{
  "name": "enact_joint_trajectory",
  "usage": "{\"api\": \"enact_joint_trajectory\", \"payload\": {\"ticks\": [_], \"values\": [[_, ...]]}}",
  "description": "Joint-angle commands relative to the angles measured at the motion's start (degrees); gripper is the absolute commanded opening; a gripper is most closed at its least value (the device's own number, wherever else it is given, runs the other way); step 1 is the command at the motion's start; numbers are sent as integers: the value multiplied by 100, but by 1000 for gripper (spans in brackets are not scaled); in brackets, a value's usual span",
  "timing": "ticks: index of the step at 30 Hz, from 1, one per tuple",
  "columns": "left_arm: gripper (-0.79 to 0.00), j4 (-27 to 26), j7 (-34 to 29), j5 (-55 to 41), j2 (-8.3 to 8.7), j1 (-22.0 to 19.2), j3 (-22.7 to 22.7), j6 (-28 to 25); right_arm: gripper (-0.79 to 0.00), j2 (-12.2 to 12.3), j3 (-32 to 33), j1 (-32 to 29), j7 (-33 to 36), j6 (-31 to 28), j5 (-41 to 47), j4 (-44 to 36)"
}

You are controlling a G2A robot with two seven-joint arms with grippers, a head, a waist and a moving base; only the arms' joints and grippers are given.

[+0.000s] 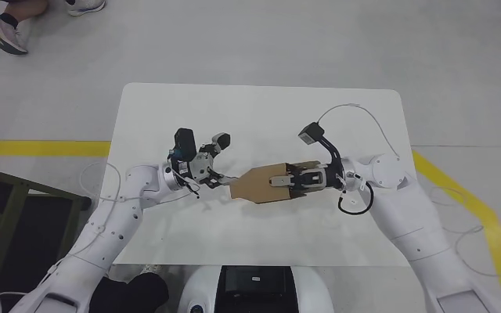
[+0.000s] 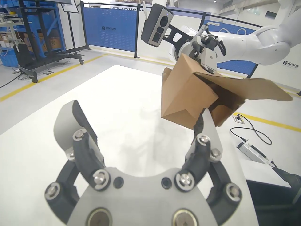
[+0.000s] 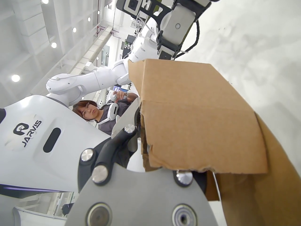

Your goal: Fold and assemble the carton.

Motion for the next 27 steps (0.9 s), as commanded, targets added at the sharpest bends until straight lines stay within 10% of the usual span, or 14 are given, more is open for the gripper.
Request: {"api": "enact_joint_trajectory", "payload": {"ticks": [1,27], "values": [[0,-20,-7,17,-10,5,2,-4,-785,-3,-19,-7,9,16,1,-16],[0,-135,-151,176,-177,-51,63,131,-785,-53,-192,44,92,0,77,43]]}}
